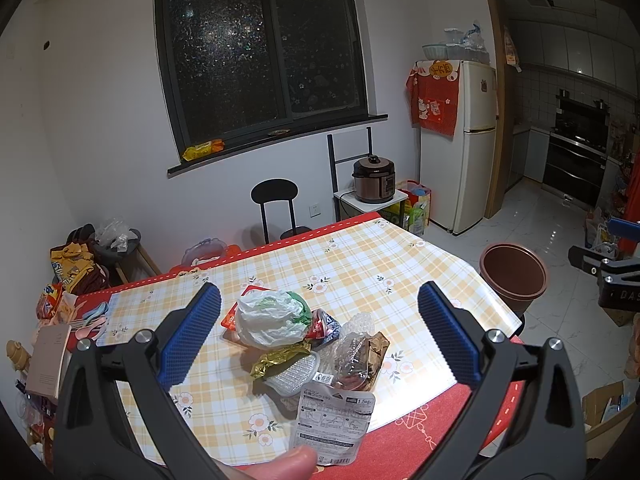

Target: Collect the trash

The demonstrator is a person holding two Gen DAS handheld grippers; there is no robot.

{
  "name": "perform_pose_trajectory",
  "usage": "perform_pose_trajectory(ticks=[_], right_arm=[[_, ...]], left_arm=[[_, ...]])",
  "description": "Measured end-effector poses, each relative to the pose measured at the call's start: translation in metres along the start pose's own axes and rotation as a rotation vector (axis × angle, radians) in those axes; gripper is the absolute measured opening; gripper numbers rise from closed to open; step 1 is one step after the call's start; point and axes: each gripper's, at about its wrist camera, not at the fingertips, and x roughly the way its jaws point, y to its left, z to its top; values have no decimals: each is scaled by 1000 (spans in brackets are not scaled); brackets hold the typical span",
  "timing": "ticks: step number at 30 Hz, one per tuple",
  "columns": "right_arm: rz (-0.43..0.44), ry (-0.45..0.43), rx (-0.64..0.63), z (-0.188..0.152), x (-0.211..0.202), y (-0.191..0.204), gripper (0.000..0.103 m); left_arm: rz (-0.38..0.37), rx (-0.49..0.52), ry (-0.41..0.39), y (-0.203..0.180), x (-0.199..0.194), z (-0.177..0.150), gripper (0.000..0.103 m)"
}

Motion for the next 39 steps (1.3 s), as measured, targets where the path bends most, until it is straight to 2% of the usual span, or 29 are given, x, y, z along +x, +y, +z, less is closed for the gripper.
perform_pose_trajectory(ticks=[24,30,35,39], right_arm=[[24,11,-3,-8,6,6,98],[121,23,10,-10,20,-5,98],[217,36,23,-23,39,-5,98],[221,36,29,-35,61,-9,98]], left_arm=[[2,-12,10,-1,-5,-7,97],[-32,-88,25,2,-1,-14,97],[13,-140,59,2,12,-28,98],[69,-196,105,5,19,-52,98]])
